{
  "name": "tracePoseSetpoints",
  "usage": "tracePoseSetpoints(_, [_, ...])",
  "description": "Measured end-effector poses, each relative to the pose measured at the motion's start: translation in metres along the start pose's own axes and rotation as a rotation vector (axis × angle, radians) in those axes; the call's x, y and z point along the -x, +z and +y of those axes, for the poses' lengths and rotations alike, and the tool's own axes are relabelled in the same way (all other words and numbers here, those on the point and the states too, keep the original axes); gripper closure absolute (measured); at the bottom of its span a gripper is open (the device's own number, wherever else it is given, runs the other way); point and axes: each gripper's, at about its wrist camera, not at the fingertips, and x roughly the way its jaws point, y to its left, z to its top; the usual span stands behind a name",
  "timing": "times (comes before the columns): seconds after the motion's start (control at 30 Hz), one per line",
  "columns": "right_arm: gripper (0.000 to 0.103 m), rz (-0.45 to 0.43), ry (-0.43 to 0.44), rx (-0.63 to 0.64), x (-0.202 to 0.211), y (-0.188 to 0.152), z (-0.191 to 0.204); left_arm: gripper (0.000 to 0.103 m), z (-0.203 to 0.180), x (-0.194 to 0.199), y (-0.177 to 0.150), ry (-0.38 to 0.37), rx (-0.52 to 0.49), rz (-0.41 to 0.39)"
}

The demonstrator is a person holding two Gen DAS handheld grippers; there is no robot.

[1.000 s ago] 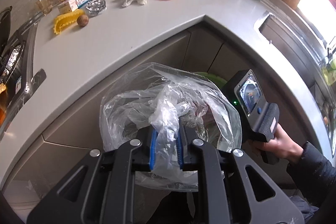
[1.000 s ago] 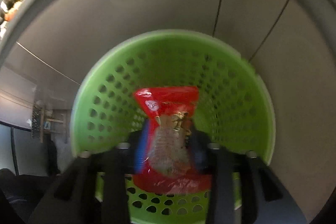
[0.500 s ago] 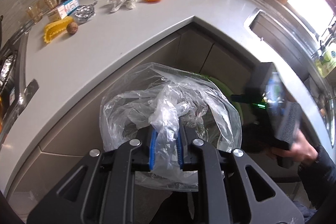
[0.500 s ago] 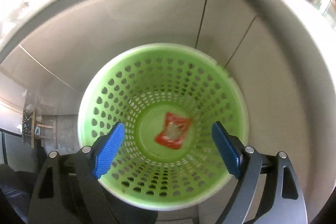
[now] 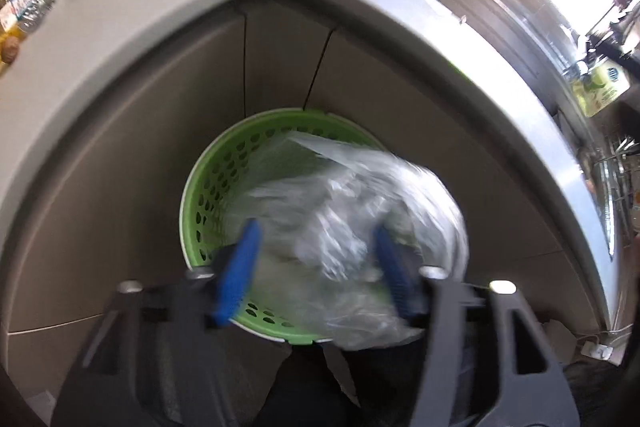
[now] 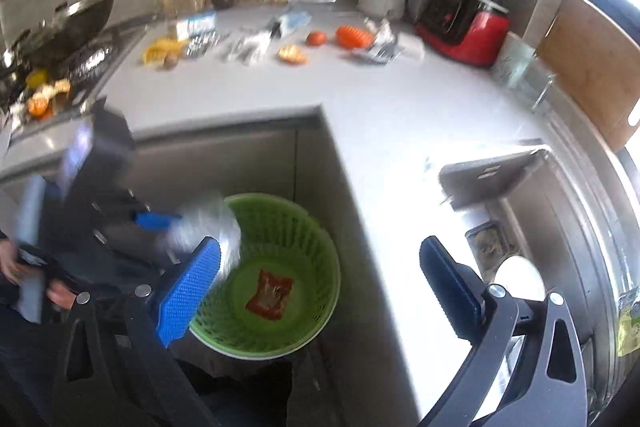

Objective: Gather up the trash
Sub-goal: 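Move both tools back over the counter toward the remaining trash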

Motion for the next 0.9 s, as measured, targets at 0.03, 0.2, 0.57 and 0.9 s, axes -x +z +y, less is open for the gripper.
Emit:
tracePoseSetpoints(0.03, [0.004, -0.003, 0.000, 0.002, 0.000, 0.003, -0.003, 0.036, 0.000, -0.003, 0.001, 0.007, 0.002, 0.005])
tracePoseSetpoints(0.2, [0.004, -0.026, 0.003, 0.016, 0.002, 0.018, -0.012, 0.027, 0.002, 0.019, 0.016, 0.020, 0.047, -0.052])
tracePoseSetpoints(0.57, [0.003, -0.140, 0.129, 0.023, 0.031, 0.081, -0.021, 0.011, 0.005, 0.161, 0.059, 0.258, 0.128, -0.329])
tracePoseSetpoints(0.9, [0.002, -0.204, 0.262, 0.112, 0.024, 0.148, -0.027, 0.008, 0.016, 0.215, 0.095, 0.406, 0.248, -0.437])
